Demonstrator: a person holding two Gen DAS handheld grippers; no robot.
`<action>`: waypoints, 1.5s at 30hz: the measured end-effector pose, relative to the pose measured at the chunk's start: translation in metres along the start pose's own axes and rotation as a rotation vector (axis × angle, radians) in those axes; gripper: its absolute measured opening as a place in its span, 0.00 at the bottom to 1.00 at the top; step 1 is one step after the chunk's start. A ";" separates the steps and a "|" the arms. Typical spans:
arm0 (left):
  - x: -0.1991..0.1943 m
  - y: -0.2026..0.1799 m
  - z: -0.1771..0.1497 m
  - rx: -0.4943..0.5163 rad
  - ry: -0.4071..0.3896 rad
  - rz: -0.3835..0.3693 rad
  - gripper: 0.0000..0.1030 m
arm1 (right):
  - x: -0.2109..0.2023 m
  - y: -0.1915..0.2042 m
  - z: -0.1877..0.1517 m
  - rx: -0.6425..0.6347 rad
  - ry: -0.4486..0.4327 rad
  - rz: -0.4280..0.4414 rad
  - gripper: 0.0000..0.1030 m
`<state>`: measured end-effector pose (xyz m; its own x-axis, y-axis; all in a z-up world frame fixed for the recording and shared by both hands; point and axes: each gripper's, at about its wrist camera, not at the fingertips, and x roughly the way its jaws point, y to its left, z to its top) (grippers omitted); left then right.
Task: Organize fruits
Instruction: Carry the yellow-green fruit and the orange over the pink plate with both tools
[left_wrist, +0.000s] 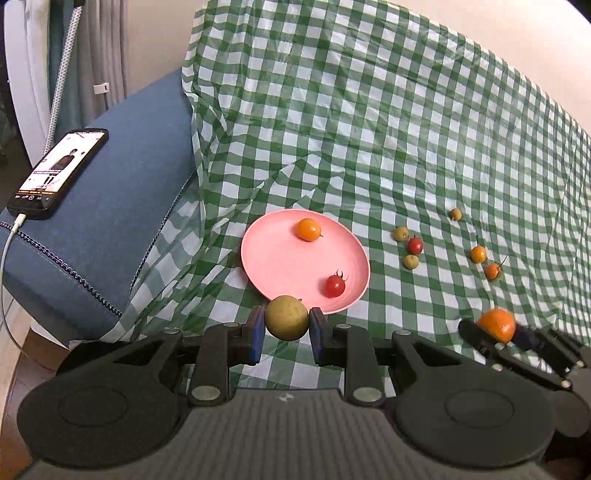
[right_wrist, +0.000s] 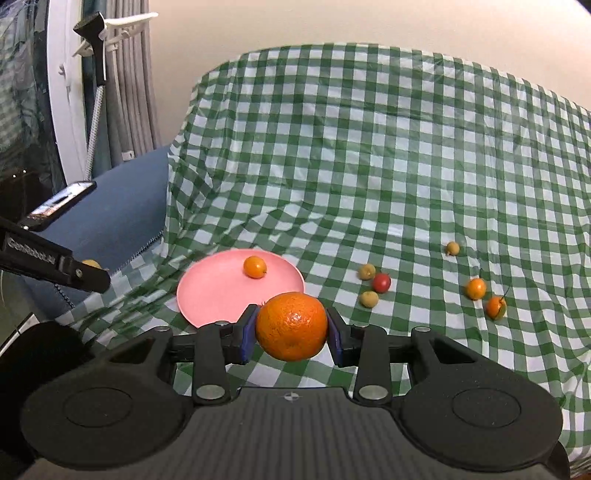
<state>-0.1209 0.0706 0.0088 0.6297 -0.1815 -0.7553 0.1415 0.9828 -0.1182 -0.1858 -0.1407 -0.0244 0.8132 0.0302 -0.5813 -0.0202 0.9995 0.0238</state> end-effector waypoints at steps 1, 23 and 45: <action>-0.001 0.001 0.000 -0.003 -0.006 -0.001 0.27 | 0.002 0.001 0.000 -0.006 0.008 0.001 0.38; 0.075 0.011 0.035 -0.030 0.063 0.001 0.27 | 0.066 0.024 0.018 -0.073 0.061 0.046 0.38; 0.194 0.001 0.057 0.052 0.189 0.059 0.27 | 0.170 0.036 0.019 -0.092 0.167 0.070 0.38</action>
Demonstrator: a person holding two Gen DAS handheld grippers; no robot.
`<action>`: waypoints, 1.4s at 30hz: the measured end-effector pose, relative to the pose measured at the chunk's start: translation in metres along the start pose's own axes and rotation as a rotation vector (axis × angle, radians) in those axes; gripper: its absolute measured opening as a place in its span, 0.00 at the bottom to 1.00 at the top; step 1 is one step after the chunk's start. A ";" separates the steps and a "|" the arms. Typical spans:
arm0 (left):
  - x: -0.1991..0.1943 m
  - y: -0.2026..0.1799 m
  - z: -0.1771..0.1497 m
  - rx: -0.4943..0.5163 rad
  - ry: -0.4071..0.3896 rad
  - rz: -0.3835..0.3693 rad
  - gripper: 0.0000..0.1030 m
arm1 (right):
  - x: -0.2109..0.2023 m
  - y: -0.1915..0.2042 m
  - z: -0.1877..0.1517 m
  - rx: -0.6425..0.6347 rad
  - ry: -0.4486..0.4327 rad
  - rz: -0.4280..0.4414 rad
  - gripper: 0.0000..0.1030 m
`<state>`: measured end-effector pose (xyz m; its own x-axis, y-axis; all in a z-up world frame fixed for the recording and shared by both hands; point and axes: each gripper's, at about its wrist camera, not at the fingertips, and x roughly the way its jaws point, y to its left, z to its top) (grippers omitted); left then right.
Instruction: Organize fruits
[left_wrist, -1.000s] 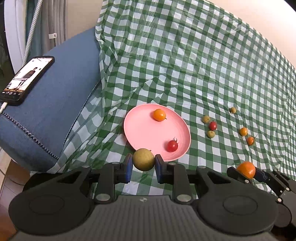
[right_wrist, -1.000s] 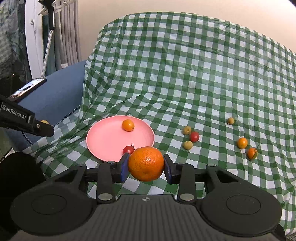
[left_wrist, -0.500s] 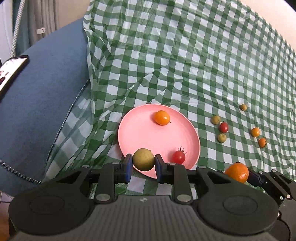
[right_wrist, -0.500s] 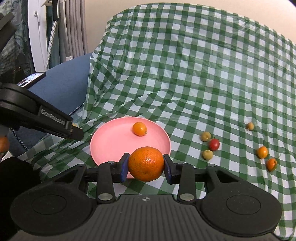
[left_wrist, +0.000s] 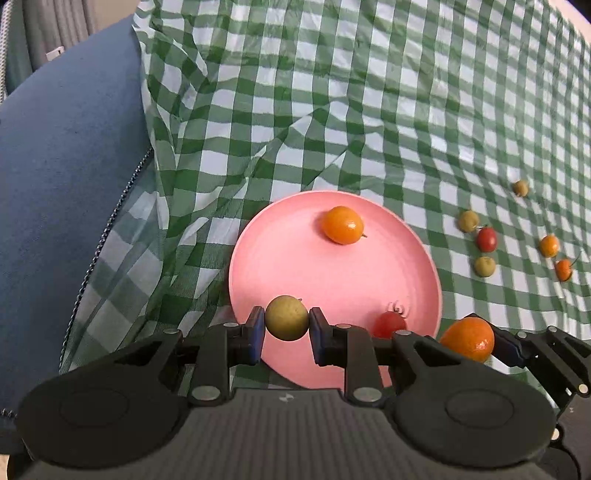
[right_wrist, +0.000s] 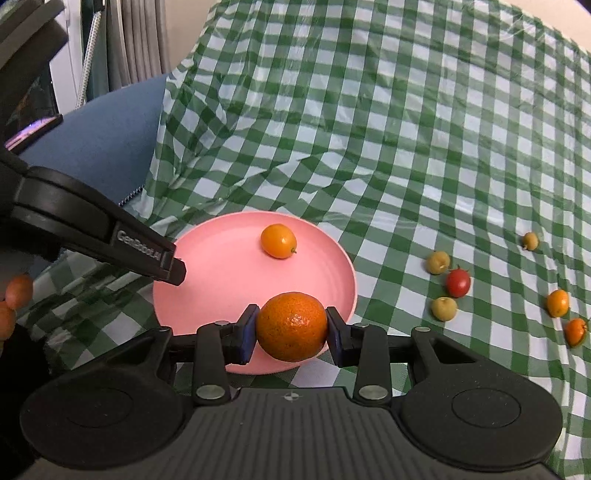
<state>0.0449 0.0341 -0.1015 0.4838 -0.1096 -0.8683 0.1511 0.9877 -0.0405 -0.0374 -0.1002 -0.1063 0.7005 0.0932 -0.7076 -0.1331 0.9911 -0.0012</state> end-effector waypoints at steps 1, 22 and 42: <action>0.004 0.000 0.001 0.002 0.005 0.002 0.27 | 0.003 0.000 0.000 0.000 0.004 0.002 0.38; 0.013 0.012 0.018 -0.006 -0.026 0.038 1.00 | 0.018 0.010 0.022 -0.077 -0.058 -0.060 0.86; -0.116 0.018 -0.088 -0.025 -0.091 0.159 1.00 | -0.129 0.019 -0.016 0.007 -0.093 -0.072 0.97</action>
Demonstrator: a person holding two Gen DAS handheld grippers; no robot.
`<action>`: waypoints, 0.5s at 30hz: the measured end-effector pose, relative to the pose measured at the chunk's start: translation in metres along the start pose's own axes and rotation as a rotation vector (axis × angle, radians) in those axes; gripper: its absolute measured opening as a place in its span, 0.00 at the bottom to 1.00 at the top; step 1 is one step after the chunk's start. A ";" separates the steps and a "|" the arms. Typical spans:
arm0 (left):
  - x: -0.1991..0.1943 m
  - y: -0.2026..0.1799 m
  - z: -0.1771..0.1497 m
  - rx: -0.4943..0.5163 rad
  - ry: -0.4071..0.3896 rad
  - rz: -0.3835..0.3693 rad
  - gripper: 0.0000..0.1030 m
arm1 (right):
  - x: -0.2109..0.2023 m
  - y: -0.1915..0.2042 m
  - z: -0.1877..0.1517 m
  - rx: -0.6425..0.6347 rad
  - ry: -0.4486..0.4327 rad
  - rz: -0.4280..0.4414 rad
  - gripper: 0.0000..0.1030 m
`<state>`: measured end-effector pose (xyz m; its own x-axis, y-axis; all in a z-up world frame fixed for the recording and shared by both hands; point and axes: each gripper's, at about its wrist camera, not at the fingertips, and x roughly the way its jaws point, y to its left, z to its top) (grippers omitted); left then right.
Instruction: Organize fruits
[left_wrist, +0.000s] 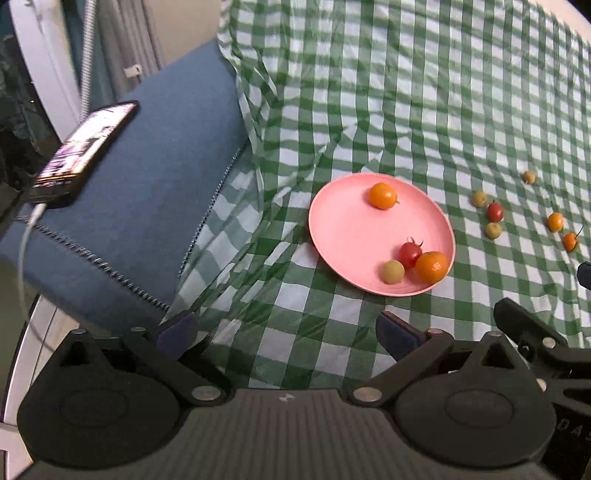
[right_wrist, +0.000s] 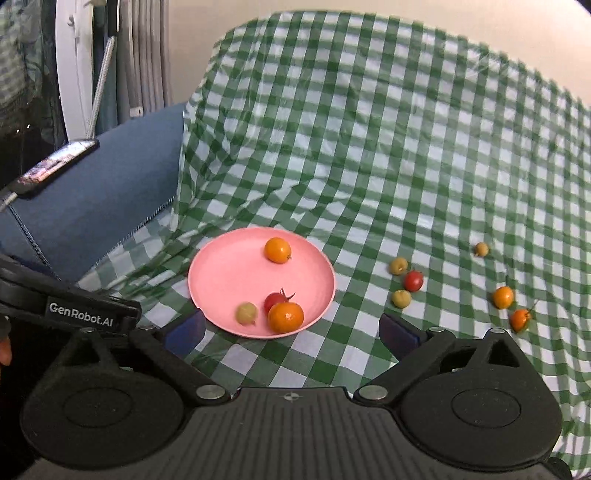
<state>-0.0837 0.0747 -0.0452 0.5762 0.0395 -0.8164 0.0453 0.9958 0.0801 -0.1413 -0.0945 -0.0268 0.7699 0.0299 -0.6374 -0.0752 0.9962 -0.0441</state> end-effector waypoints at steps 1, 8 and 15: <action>-0.007 0.000 -0.002 -0.002 -0.011 -0.002 1.00 | -0.007 0.000 0.000 0.003 -0.014 -0.004 0.97; -0.042 -0.007 -0.010 0.021 -0.081 -0.004 1.00 | -0.040 -0.002 -0.003 0.020 -0.077 -0.010 0.97; -0.061 -0.013 -0.021 0.034 -0.115 -0.007 1.00 | -0.059 -0.005 -0.009 0.043 -0.100 -0.007 0.98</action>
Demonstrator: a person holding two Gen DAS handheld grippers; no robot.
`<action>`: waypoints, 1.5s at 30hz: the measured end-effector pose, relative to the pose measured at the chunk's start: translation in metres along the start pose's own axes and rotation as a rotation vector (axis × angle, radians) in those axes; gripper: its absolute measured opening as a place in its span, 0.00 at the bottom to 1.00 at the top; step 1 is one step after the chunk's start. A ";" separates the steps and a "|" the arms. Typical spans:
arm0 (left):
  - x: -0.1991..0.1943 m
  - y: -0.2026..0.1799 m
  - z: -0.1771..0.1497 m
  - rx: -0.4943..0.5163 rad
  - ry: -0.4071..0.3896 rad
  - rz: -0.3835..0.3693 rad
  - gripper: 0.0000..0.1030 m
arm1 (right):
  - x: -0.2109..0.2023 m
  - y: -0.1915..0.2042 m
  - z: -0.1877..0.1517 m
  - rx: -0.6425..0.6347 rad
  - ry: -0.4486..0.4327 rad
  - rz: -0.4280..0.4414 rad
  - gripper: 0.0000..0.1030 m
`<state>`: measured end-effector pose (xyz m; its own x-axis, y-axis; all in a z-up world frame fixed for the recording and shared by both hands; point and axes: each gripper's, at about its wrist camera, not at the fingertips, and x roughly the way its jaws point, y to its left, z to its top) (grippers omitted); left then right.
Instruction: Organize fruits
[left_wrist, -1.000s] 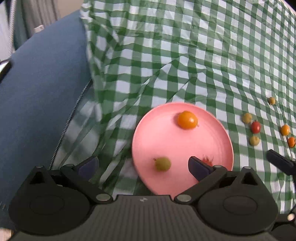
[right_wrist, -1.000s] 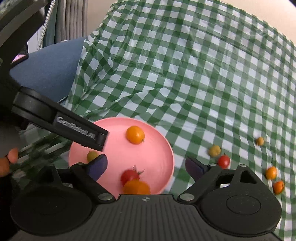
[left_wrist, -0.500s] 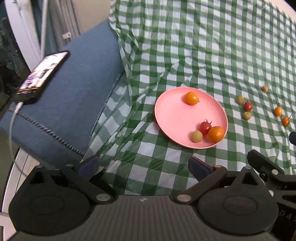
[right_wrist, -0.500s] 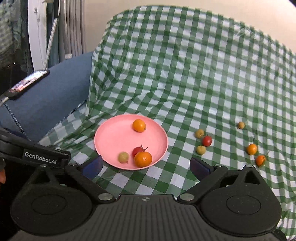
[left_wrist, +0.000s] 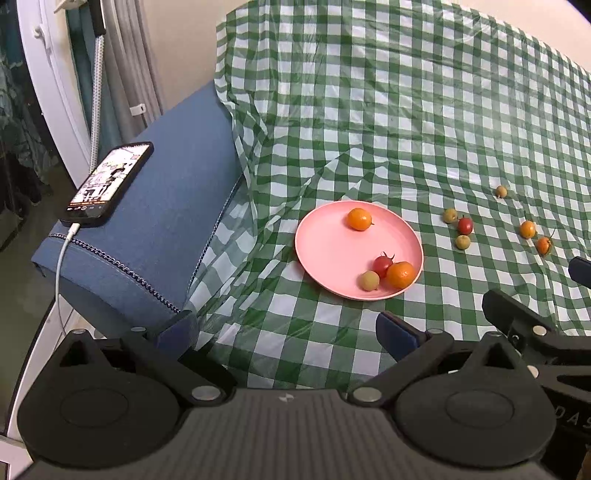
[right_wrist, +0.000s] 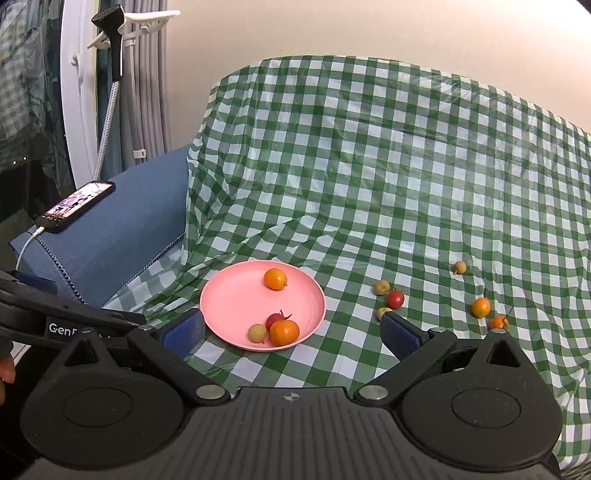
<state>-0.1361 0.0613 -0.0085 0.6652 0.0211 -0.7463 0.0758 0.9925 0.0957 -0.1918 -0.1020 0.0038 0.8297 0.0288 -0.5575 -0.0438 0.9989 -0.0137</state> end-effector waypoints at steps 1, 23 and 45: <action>-0.001 0.000 -0.001 0.000 0.000 -0.002 1.00 | -0.001 -0.001 0.000 0.002 -0.001 0.000 0.98; 0.008 0.008 0.000 -0.008 0.016 -0.011 1.00 | 0.006 0.004 0.001 0.003 0.013 -0.014 0.99; 0.050 0.010 0.009 -0.042 0.102 -0.017 1.00 | 0.048 -0.005 0.000 0.012 0.068 -0.020 0.99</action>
<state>-0.0958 0.0714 -0.0386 0.5847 0.0140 -0.8111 0.0542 0.9969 0.0563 -0.1520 -0.1060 -0.0225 0.7904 0.0063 -0.6126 -0.0204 0.9997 -0.0161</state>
